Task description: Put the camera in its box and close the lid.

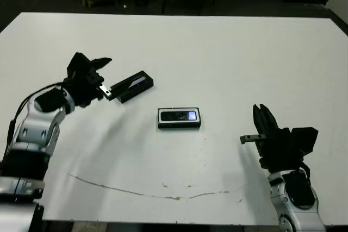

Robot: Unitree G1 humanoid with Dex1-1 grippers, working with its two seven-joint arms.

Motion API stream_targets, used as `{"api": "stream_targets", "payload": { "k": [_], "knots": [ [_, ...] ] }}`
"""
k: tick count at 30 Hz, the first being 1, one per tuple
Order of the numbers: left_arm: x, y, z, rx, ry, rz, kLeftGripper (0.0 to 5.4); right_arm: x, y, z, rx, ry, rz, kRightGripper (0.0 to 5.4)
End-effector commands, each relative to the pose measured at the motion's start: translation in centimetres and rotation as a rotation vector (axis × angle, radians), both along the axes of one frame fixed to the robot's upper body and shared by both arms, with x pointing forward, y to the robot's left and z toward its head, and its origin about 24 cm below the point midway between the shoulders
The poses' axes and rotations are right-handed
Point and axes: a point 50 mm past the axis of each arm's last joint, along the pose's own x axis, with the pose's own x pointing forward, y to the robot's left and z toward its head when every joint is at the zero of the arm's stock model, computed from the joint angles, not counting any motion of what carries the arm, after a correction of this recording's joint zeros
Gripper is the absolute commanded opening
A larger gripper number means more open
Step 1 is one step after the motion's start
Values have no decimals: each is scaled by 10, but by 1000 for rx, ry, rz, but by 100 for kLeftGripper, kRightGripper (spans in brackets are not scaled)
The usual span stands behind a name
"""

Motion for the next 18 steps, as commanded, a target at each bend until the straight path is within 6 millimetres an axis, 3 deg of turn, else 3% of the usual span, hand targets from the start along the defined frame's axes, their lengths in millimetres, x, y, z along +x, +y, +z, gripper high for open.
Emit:
{"api": "stream_targets", "payload": {
  "k": [1,18],
  "knots": [
    [6,4,-11,-45,83,18,538,-3,-2,-6,-1,54,-12,0],
    [17,6,-30,-312,354,84,538,-2,-3,-10,9,68,-3,0]
  ]
}}
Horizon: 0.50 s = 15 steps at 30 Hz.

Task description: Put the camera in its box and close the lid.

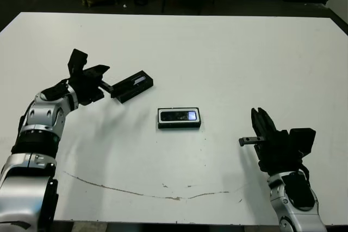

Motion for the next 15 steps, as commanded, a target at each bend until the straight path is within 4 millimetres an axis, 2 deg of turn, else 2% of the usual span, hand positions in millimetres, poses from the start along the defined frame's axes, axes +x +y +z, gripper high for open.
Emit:
{"api": "stream_targets", "payload": {
  "k": [1,15],
  "knots": [
    [-1,1,-7,-11,45,7,538,0,-3,-5,-1,18,-7,0],
    [2,-1,-10,83,34,-17,538,-1,-3,-6,-6,30,-9,0]
  ]
}}
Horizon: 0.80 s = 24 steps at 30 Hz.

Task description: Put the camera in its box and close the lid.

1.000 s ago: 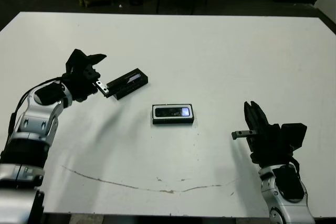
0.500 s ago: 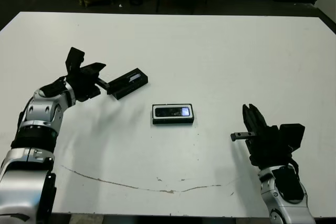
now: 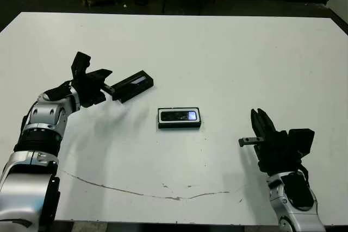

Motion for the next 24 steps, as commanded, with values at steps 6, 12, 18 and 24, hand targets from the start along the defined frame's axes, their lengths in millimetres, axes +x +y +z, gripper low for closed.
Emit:
{"api": "stream_targets", "payload": {
  "k": [6,12,18,24],
  "knots": [
    [3,1,-5,54,11,8,538,-1,-4,-5,-19,22,5,0],
    [5,3,-7,48,33,37,538,-1,-3,-5,-13,37,2,0],
    [7,2,-9,35,39,36,538,-2,-2,-5,-15,32,9,0],
    [7,0,-12,2,59,33,538,-2,-3,-6,-4,28,12,0]
  ]
}}
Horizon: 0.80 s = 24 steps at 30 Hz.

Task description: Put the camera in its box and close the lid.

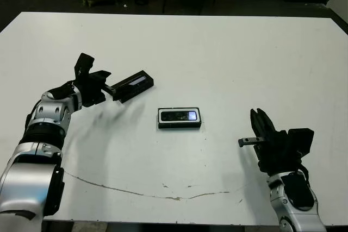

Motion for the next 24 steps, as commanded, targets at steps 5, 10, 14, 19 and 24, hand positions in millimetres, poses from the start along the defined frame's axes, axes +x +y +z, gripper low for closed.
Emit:
{"api": "stream_targets", "payload": {
  "k": [5,10,14,19,24],
  "knots": [
    [-1,0,-7,-9,31,-8,538,-2,-3,-6,-18,39,-2,0],
    [-2,0,-9,8,34,-35,538,-3,-2,-5,-4,48,-1,0],
    [-2,-1,-10,4,43,-47,538,-4,-2,-5,-3,58,-7,0],
    [-1,-2,-12,20,55,-50,538,-4,-1,-5,-3,62,-9,0],
    [-1,-2,-13,9,71,-57,538,-5,-1,-5,1,59,-1,0]
  ]
}}
